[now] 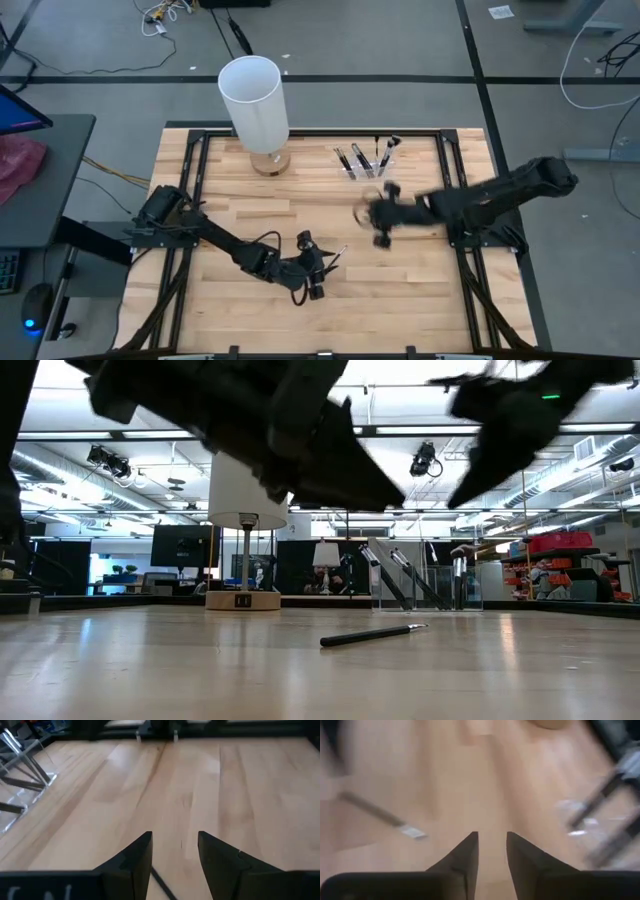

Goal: Sort items
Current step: Put the eyeshadow brush into the transparent organizer

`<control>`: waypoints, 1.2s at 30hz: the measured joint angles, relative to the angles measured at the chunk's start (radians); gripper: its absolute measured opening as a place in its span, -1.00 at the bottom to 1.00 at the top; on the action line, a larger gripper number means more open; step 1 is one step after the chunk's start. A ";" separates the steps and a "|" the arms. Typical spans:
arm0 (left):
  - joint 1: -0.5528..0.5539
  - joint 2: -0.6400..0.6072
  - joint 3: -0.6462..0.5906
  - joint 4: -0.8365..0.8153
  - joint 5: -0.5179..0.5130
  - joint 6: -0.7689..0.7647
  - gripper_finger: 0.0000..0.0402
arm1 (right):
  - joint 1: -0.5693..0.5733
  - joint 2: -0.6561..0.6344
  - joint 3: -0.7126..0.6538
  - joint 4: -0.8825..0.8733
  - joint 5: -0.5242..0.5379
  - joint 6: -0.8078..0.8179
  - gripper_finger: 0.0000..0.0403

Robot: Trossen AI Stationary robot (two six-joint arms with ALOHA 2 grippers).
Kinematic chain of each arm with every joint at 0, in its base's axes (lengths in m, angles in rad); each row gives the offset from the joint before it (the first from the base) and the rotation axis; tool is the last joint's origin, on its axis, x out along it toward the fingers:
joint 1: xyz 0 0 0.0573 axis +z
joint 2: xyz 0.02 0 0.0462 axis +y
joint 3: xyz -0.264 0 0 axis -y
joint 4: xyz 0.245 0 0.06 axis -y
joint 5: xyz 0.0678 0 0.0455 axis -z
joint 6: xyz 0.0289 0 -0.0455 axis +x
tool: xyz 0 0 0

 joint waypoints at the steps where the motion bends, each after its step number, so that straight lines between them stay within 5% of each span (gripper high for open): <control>1: -0.004 0.009 0.000 0.000 -0.003 -0.001 -0.20 | 0.057 -0.011 -0.047 0.051 0.019 0.031 -0.52; 7: -0.017 0.093 0.000 0.001 -0.002 -0.075 -0.20 | 0.394 0.046 -0.314 0.615 0.075 0.076 -0.59; 12: -0.009 0.169 0.000 0.033 -0.007 -0.134 -0.20 | 0.536 0.189 -0.403 0.967 0.239 0.128 -0.63; 22: 0.056 0.245 0.004 0.032 0.008 -0.272 -0.25 | 0.536 0.319 -0.405 1.128 0.296 0.092 -0.65; 36: 0.089 0.240 0.006 -0.090 0.116 -0.227 -0.82 | 0.536 0.319 -0.405 1.131 0.297 0.088 -0.65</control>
